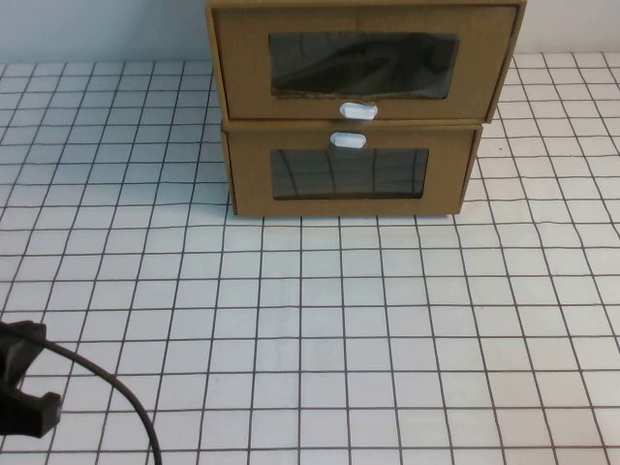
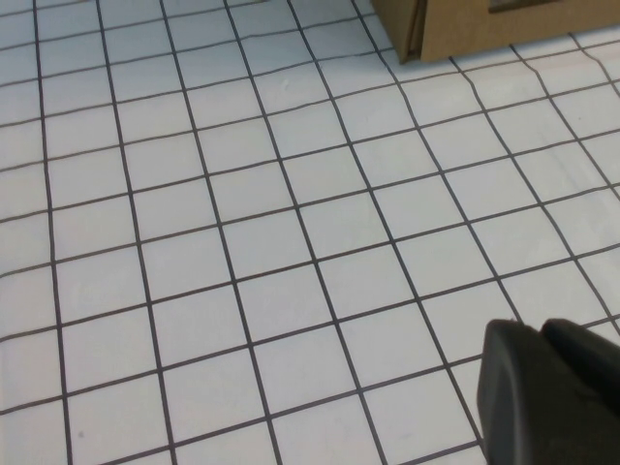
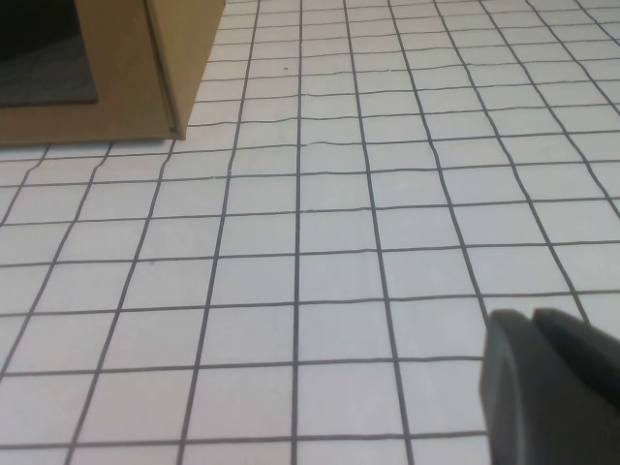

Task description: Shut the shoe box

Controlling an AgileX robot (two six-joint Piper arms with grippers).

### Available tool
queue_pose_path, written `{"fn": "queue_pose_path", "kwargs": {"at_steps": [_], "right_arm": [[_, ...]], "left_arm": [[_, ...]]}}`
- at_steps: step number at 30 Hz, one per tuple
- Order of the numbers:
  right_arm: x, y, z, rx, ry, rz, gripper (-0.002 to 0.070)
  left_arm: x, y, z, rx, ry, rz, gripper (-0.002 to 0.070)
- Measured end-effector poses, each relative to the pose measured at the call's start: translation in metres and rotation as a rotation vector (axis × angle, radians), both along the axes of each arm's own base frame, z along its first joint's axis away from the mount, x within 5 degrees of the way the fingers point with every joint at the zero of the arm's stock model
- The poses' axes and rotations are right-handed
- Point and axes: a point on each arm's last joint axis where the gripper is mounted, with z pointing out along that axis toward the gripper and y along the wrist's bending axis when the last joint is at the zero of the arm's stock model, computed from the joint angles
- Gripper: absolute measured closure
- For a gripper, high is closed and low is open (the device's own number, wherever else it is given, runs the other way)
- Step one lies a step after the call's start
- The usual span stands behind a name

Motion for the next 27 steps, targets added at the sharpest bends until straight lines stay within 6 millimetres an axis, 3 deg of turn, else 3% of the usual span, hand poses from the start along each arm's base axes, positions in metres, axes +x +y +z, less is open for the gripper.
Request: {"fn": "queue_pose_path", "kwargs": {"at_steps": [7, 10, 14, 19, 27], "right_arm": [[0.0, 0.0, 0.0, 0.0, 0.0, -0.004, 0.0691], [0.0, 0.0, 0.0, 0.0, 0.0, -0.004, 0.0691], [0.0, 0.0, 0.0, 0.0, 0.0, -0.004, 0.0691], [0.0, 0.0, 0.0, 0.0, 0.0, -0.004, 0.0691], [0.0, 0.0, 0.0, 0.0, 0.0, -0.004, 0.0691]], "left_arm": [[0.0, 0.001, -0.006, 0.032, -0.019, -0.002, 0.0677], [-0.004, 0.006, -0.013, 0.094, -0.103, 0.02, 0.0678], [-0.017, 0.014, -0.029, 0.098, -0.281, 0.098, 0.0677], [-0.038, 0.021, -0.065, -0.054, -0.488, 0.216, 0.0677], [-0.057, 0.025, -0.08, -0.064, -0.492, 0.261, 0.0677]]}}
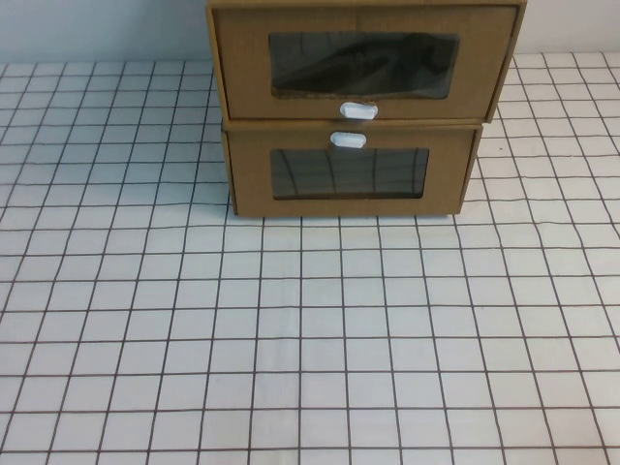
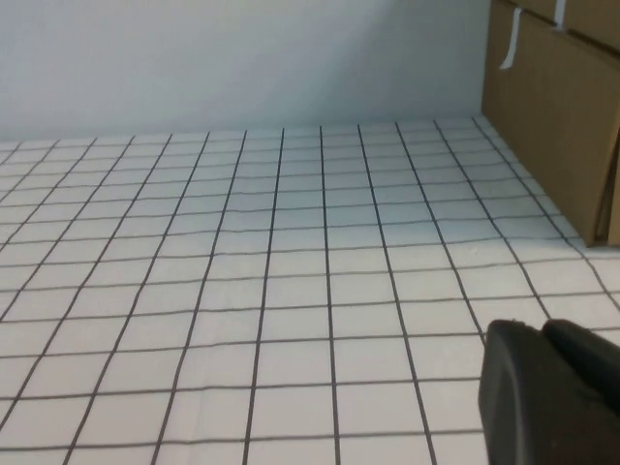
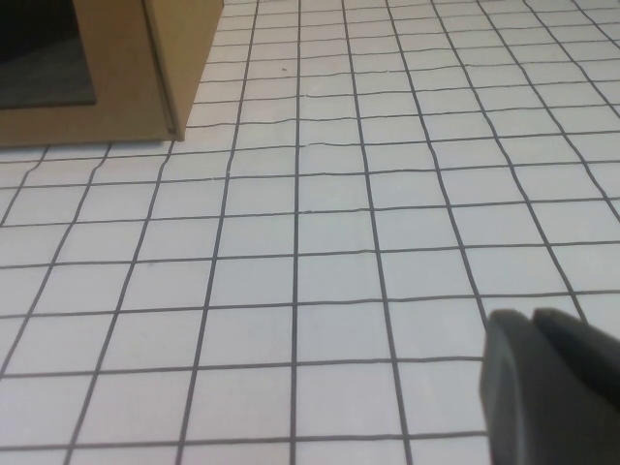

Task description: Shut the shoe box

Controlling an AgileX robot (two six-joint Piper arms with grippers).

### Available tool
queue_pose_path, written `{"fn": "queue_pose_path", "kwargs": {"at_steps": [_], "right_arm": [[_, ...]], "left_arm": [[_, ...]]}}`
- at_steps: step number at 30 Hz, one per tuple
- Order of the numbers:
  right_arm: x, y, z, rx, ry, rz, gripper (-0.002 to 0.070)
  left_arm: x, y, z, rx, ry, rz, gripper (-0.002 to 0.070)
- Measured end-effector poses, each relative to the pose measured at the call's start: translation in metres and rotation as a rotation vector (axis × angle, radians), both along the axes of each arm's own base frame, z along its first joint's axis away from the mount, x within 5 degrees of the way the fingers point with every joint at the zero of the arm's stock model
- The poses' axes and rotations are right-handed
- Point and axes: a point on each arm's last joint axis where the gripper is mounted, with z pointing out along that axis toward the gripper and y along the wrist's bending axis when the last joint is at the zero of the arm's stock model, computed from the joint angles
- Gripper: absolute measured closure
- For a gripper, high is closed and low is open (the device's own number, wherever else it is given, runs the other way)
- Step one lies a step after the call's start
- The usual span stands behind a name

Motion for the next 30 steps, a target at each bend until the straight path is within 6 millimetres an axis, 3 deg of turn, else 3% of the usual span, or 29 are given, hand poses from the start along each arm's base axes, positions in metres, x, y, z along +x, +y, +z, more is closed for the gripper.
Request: {"fn": "queue_pose_path", "kwargs": {"at_steps": [9, 30], "right_arm": [[0.0, 0.0, 0.0, 0.0, -0.002, 0.0, 0.0691], [0.0, 0.0, 0.0, 0.0, -0.004, -0.001, 0.0691]], "left_arm": [[-0.011, 0.003, -0.02, 0.056, 0.18, 0.02, 0.0677], [-0.011, 0.004, -0.02, 0.058, 0.187, 0.043, 0.0678]]}}
